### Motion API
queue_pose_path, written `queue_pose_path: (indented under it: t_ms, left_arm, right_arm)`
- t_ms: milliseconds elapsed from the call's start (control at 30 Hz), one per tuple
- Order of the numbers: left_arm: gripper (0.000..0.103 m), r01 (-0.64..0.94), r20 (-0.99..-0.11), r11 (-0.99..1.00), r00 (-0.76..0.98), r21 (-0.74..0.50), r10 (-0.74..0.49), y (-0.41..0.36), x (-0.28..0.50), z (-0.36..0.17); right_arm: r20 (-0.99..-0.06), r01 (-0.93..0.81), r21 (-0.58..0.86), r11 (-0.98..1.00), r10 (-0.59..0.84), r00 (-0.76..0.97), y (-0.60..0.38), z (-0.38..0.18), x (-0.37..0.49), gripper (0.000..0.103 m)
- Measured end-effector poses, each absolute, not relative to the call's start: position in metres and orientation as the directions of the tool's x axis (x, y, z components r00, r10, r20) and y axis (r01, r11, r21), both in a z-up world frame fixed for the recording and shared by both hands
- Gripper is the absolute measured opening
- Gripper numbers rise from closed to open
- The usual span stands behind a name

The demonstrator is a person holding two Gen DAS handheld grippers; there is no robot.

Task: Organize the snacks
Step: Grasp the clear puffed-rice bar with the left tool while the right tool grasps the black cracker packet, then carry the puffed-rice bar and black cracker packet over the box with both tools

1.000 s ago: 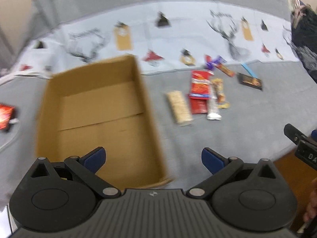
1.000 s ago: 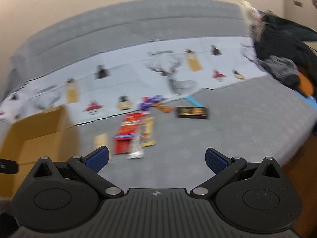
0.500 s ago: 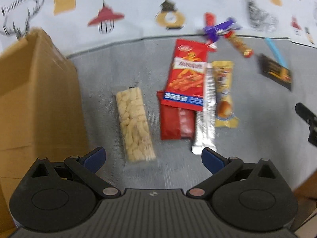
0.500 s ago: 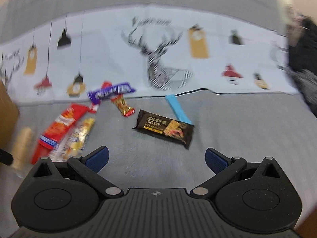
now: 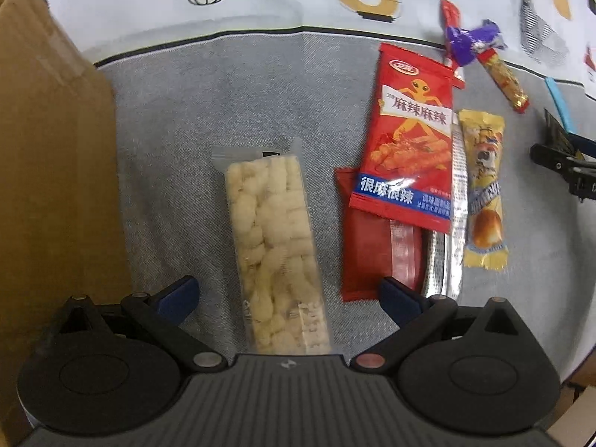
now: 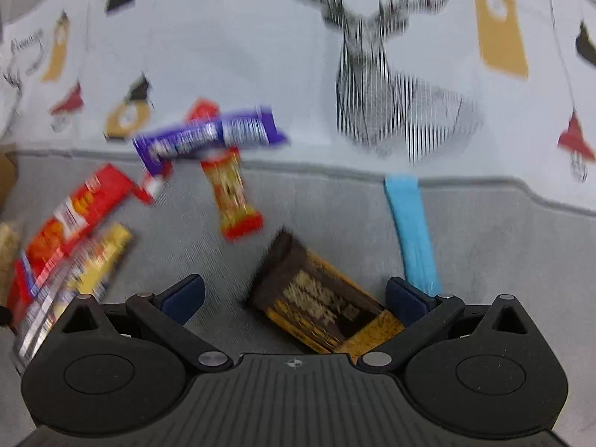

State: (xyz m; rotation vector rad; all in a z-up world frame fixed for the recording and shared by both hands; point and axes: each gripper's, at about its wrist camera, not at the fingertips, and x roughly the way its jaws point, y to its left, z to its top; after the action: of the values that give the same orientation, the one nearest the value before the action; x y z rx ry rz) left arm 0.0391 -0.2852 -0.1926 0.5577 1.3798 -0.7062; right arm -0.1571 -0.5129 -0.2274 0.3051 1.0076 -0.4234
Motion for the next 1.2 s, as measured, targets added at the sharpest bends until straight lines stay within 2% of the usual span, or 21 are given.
queue_pose_path:
  t_ms: [133, 300, 433, 467, 533, 567, 600, 667, 800, 967, 1200]
  left_arm:
    - [0.103, 0.753, -0.989, 0.657, 0.059, -0.047, -0.138, -0.279, 0.041, -0.192]
    - [0.103, 0.736, -0.995, 0.677, 0.060, -0.007, -0.076, -0.288, 0.047, -0.201]
    - [0.103, 0.702, -0.997, 0.712, 0.037, -0.018, -0.062, -0.293, 0.055, -0.202]
    - [0.099, 0.692, -0.998, 0.722, 0.041, -0.011, -0.055, -0.293, 0.056, -0.200]
    - [0.077, 0.658, -0.996, 0.753, 0.069, -0.003, -0.064, -0.288, 0.057, -0.193]
    - [0.056, 0.643, -0.993, 0.766, 0.085, -0.006, -0.080, -0.284, 0.058, -0.187]
    - [0.041, 0.642, -0.992, 0.767, 0.084, -0.019, -0.095, -0.281, 0.059, -0.183]
    - [0.041, 0.640, -0.989, 0.767, 0.086, -0.038, -0.121, -0.276, 0.059, -0.177]
    - [0.041, 0.663, -0.975, 0.746, 0.123, -0.057, -0.184, -0.266, 0.043, -0.153]
    - [0.041, 0.708, -0.946, 0.701, 0.165, -0.084, -0.281, -0.238, 0.007, -0.100]
    - [0.041, 0.749, -0.883, 0.655, 0.238, -0.098, -0.404, -0.158, -0.042, -0.020]
  right_arm:
    - [-0.874, 0.444, 0.102, 0.890, -0.133, 0.467, -0.491, -0.227, -0.180, 0.103]
    - [-0.862, 0.490, 0.023, 0.871, -0.231, 0.451, -0.483, -0.232, -0.186, 0.103]
    - [-0.839, 0.560, 0.016, 0.828, -0.294, 0.458, -0.485, -0.233, -0.188, 0.103]
    - [-0.834, 0.571, 0.008, 0.821, -0.310, 0.457, -0.484, -0.233, -0.188, 0.103]
    - [-0.828, 0.602, 0.007, 0.798, -0.332, 0.451, -0.479, -0.231, -0.190, 0.096]
    - [-0.820, 0.615, 0.007, 0.789, -0.347, 0.455, -0.474, -0.229, -0.191, 0.083]
    - [-0.810, 0.627, 0.002, 0.779, -0.366, 0.459, -0.469, -0.227, -0.194, 0.064]
    - [-0.798, 0.649, 0.018, 0.760, -0.381, 0.468, -0.460, -0.222, -0.200, 0.041]
    - [-0.789, 0.721, 0.062, 0.690, -0.408, 0.458, -0.443, -0.209, -0.213, 0.041]
    - [-0.702, 0.743, 0.120, 0.659, -0.473, 0.533, -0.399, -0.159, -0.234, 0.041]
    - [-0.591, 0.718, 0.308, 0.624, -0.466, 0.658, -0.302, -0.077, -0.262, 0.041]
